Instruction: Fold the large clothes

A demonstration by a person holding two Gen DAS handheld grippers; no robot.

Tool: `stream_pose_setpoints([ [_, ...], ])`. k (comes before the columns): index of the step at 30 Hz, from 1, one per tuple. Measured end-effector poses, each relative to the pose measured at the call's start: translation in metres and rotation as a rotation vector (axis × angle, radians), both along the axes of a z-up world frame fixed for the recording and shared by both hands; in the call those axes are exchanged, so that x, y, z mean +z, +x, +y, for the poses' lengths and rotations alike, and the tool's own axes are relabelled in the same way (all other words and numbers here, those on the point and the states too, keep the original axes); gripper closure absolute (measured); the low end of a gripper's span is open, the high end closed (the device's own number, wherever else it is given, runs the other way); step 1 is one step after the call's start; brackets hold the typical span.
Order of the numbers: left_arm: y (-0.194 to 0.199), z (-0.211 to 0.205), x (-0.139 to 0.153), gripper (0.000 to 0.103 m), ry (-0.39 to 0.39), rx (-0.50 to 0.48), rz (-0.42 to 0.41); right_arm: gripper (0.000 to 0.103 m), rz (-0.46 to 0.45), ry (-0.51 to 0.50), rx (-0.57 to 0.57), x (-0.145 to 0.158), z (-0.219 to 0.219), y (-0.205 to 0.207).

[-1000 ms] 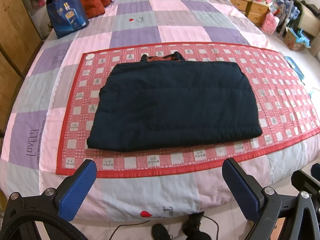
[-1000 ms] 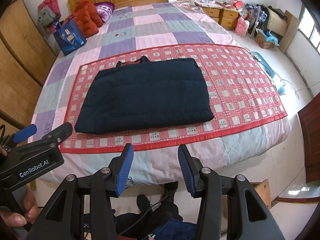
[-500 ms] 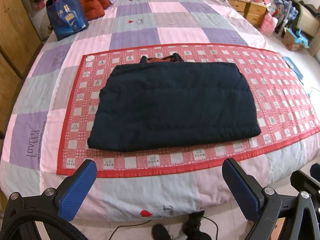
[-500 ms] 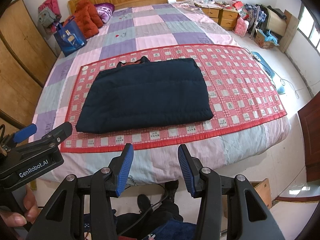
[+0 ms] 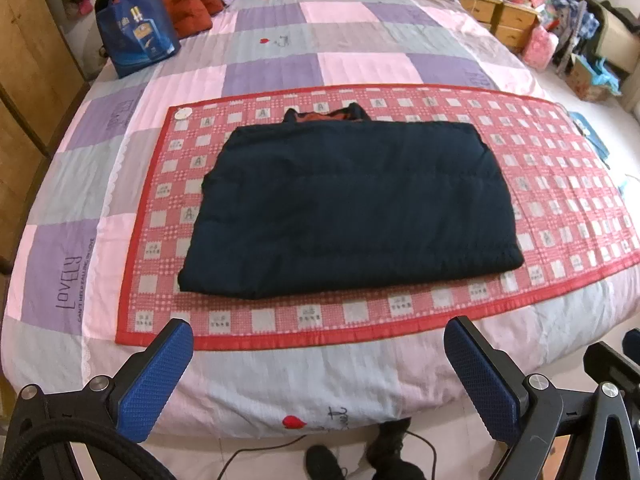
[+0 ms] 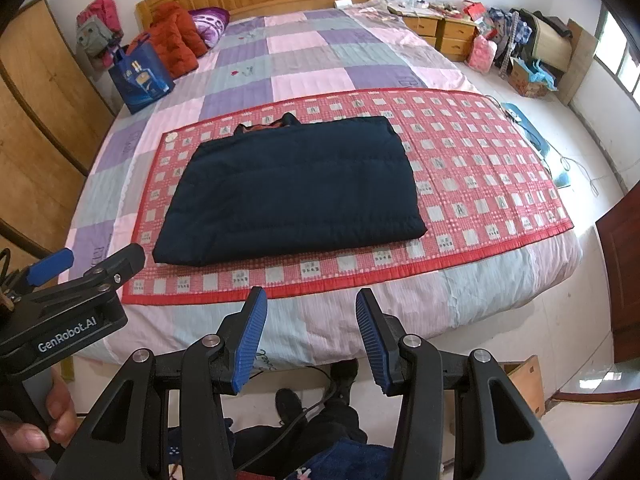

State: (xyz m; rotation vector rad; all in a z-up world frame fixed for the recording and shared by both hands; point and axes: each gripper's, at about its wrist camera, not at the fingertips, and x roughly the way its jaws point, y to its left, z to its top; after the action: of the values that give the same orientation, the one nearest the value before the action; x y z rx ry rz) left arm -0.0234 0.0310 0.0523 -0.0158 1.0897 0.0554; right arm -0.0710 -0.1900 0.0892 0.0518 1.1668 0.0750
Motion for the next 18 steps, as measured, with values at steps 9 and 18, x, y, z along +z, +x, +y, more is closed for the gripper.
stream_pose_setpoints([
  [9, -0.0028, -0.0023, 0.0012, 0.000, 0.009, 0.002, -0.007, 0.053, 0.003, 0.001, 0.002, 0.0005, 0.0031, 0.0021],
  [18, -0.0016, 0.0042, -0.0026, 0.000, 0.007, -0.009, -0.004, 0.053, 0.001, 0.001, -0.001, 0.0004, 0.0082, 0.0029],
])
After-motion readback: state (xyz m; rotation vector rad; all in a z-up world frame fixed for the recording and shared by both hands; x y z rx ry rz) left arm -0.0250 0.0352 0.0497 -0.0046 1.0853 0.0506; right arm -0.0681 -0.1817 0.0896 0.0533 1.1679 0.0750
